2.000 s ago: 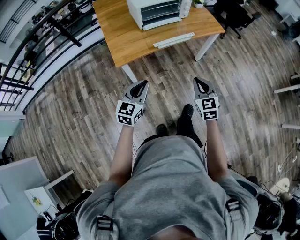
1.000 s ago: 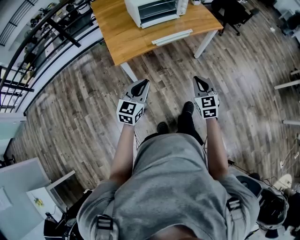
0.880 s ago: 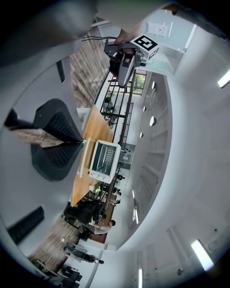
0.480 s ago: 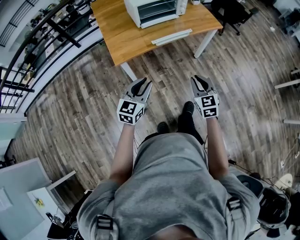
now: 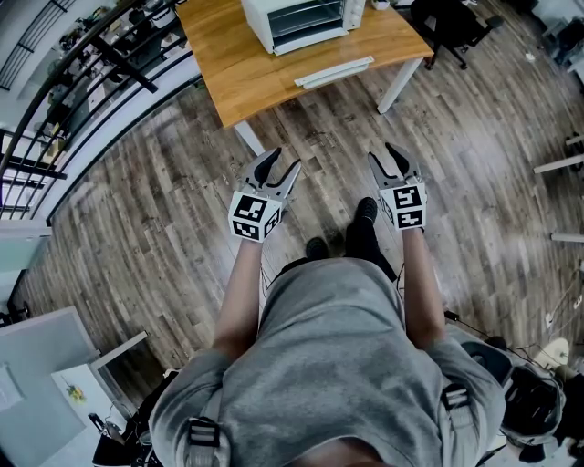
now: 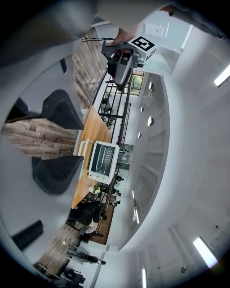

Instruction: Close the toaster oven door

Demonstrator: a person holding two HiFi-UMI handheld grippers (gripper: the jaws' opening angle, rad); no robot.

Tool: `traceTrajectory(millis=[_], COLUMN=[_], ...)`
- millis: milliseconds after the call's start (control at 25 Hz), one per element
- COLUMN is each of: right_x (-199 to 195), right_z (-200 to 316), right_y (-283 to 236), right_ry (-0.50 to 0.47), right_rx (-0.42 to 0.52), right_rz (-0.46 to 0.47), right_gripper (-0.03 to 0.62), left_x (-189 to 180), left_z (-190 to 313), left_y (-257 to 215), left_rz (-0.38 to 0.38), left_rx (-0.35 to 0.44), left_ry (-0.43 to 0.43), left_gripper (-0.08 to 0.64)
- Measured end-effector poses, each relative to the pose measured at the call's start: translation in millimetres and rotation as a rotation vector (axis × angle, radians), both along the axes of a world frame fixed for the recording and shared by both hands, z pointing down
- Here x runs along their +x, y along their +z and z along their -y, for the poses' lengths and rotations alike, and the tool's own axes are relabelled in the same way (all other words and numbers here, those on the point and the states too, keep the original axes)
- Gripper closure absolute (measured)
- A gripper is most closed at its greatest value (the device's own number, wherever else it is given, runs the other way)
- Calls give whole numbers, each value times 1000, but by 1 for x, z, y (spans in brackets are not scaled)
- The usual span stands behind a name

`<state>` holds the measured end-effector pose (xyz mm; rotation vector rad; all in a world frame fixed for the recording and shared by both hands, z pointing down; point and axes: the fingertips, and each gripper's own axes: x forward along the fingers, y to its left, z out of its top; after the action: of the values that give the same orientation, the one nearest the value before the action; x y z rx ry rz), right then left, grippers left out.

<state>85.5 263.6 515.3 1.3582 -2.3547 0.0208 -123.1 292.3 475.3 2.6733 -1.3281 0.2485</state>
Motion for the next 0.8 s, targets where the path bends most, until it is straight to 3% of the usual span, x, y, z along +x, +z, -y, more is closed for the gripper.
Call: traceTrajectory(millis=[400,800], right_x=[3,12], right_z=[4,18], right_y=[4,8], right_ry=[17,20], right_rx=[-11,-31], right_rz=[0,8], right_gripper=[351,348], left_x=[0,5], left_z=[4,19], left_y=[4,9], left_rz=[2,4], left_rx=[-21,-47], left_ry=[1,-8], left_gripper=[333,333])
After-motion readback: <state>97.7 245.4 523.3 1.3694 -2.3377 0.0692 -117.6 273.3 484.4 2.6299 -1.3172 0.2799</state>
